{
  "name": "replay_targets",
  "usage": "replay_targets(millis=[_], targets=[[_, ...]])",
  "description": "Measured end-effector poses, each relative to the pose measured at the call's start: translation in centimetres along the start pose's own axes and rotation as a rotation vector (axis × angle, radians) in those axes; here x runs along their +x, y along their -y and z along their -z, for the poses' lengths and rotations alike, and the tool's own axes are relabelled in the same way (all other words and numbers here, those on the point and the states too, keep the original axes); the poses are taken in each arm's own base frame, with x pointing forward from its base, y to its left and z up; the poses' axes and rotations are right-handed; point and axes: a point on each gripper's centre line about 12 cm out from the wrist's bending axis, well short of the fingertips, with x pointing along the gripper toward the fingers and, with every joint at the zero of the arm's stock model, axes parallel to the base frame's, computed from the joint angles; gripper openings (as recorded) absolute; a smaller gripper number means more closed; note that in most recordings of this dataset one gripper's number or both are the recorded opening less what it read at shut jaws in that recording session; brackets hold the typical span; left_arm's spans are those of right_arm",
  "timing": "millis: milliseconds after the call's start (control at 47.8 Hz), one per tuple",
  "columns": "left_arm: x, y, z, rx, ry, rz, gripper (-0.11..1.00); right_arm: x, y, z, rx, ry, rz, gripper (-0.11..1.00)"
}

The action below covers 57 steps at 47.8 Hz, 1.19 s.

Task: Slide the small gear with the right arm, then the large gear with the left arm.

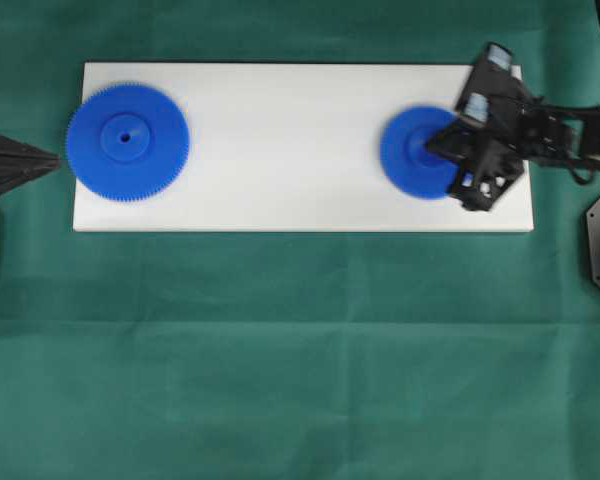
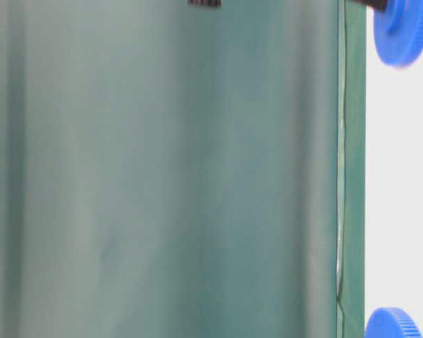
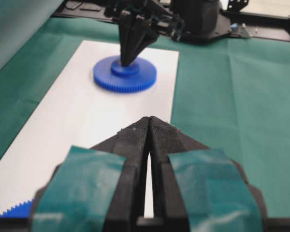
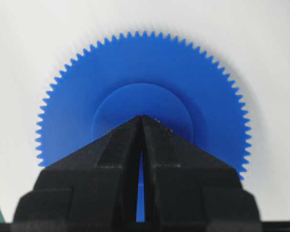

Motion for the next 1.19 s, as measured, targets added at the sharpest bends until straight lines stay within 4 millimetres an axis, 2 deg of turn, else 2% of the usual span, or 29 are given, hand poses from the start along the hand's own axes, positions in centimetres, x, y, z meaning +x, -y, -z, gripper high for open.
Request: replay_targets(millis=[251,439,1004,1192], targets=[[0.0,-0.2,0.0,0.002,0.001,-0.012,0.0,-2.5,1.7,3.0,0.036,0.03,0.021,0.51],[0.0,-0.4,0.0,0.0,0.0,-0.025,0.0,-3.5,2.1,4.1,0.046,0.058,0.02,0.51],[0.0,-0.4,0.0,0.003,0.0,-0.024,0.0,-2.6,1.7,2.7,0.042,0.102,-0.002,0.51],[0.0,-0.4,0.0,0.0,0.0,-0.025,0.0,-3.1,1.7,2.1,0.044,0.117,-0.001,0.51]])
